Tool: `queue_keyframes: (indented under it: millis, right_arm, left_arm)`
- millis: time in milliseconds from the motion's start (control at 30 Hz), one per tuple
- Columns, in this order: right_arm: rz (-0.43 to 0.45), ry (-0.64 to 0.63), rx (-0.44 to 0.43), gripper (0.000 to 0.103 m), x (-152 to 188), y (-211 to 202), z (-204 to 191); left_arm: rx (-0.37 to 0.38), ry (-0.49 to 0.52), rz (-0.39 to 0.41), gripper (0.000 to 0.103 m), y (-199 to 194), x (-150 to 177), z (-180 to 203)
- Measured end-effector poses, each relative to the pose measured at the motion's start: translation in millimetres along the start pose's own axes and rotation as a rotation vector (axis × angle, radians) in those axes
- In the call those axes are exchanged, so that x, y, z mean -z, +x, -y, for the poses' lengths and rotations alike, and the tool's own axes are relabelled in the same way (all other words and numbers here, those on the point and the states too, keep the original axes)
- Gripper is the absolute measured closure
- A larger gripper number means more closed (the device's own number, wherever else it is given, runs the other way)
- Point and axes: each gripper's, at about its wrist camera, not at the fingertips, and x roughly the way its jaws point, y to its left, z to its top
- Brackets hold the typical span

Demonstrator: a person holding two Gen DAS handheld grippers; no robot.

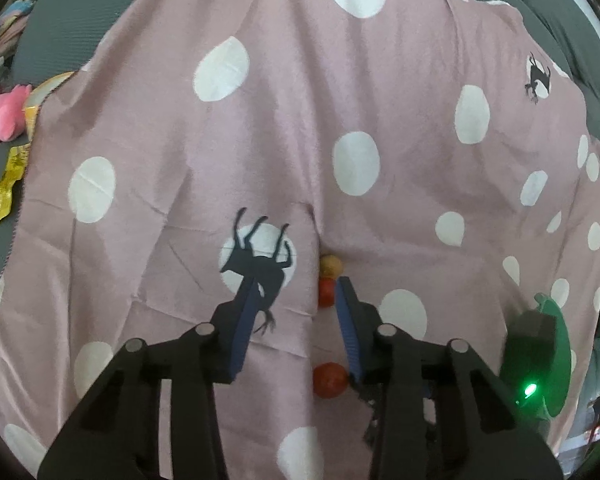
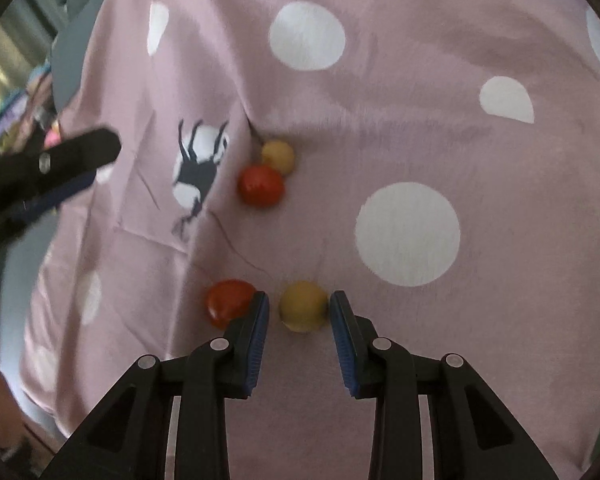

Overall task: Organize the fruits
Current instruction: 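Move the right tool to a yellow cherry tomato and close on it, then carry the yellow cherry tomato into the green bowl and open the right tool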

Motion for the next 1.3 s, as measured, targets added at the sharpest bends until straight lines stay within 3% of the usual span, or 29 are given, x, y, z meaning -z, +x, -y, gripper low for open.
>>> queue_keyframes:
  millis: [100,233,367,633,933,1133,1300]
  right_arm:
    - [0.006,0.000,0.006,0.075,3,2,1]
    - [0.041,0.052,-0.011,0.075,3,-7,17]
    - [0.113,0.143,-0.008,0.075,-2,-26,46]
    - [0.203,0.262,0.017,0.075,7,-63,93]
    - [0.270,0.296,0.001,0.075,4,-83,98]
    - [0.282,0.314,-0.001,0.075,2,-88,99]
    - [0.289,0.316,-0.011,0.075,4,-92,99]
  left_arm:
    - [0.016,0.032,-0.013,0.069,5,-4,12]
    - [0.044,0.066,-0.042,0.072,17,-10,26]
    - [0.024,0.098,-0.093,0.080,40,-13,37]
    - [-0.013,0.167,-0.146,0.081,85,-24,56]
    - [-0.037,0.140,-0.194,0.080,111,-22,60]
    - [-0.097,0.129,-0.187,0.080,120,-20,64]
    - [-0.189,0.143,-0.168,0.079,131,-17,65]
